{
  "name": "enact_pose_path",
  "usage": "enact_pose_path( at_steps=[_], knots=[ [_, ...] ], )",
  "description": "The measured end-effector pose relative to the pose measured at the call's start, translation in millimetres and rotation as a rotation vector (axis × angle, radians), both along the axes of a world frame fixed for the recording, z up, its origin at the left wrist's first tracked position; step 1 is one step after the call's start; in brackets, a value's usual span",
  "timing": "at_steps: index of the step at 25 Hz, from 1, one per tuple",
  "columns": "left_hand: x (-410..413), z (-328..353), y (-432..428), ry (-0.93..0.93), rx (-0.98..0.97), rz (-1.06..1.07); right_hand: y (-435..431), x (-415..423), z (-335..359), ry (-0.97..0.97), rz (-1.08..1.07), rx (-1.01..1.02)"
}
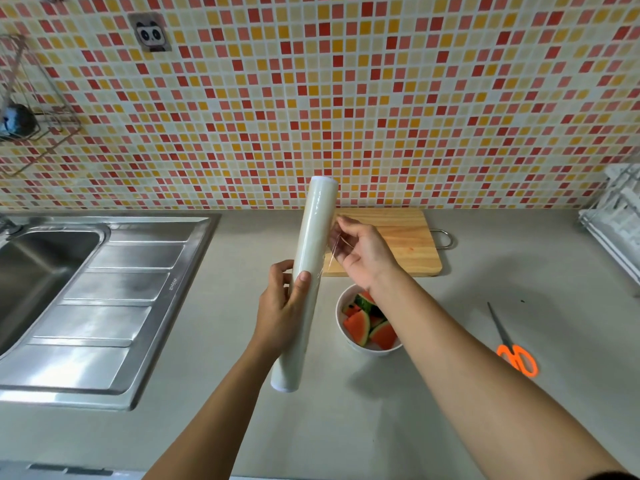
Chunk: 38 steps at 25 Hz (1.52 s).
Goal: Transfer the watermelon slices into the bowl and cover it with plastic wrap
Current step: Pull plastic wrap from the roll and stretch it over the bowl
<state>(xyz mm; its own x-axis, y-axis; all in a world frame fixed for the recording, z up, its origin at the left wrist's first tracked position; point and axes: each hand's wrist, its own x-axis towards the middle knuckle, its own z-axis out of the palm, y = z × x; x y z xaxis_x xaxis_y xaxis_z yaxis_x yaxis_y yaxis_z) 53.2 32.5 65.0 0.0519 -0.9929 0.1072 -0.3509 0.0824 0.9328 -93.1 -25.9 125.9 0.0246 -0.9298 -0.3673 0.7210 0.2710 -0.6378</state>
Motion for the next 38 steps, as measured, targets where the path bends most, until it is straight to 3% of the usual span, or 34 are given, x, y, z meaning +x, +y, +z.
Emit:
enact_pose_path(
  at_steps=[2, 7, 13, 17, 25, 31, 35, 38],
  knots=[
    [-1.4, -2.0, 1.1, -0.005, -0.002, -0.001, 2.1, -1.0, -0.2, -0.036, 0.016, 0.005],
    [-3.5, -1.7, 1.7, -0.067, -0.019, -0.014, 0.3, -8.1, 6.5, 0.135, 0.018, 0.017],
    [-7.8, -5.0, 3.4, -0.084, 0.01, -0.033, -0.8, -10.8, 9.4, -0.101, -0.055, 0.054],
    [-6.1, -7.2, 4.6, -0.078, 0.03, -0.037, -1.6, -13.5, 11.6, 0.095, -0.03, 0.028],
    [-5.8, -11.4, 5.8, -0.104, 0.041, -0.056, -10.1, -23.5, 21.9, 0.3, 0.088, 0.096],
    [-12.7, -12.4, 1.3, -0.13, 0.069, -0.07, -3.6, -23.0, 14.4, 0.014, 0.025, 0.039],
    [-14.1, -3.2, -1.3, -0.161, 0.095, -0.085, -4.9, -27.0, 16.3, 0.283, 0.027, -0.047],
    [-16.6, 7.3, -5.2, -0.131, 0.107, -0.075, -8.1, -28.3, 19.0, 0.317, 0.001, -0.081]
  ],
)
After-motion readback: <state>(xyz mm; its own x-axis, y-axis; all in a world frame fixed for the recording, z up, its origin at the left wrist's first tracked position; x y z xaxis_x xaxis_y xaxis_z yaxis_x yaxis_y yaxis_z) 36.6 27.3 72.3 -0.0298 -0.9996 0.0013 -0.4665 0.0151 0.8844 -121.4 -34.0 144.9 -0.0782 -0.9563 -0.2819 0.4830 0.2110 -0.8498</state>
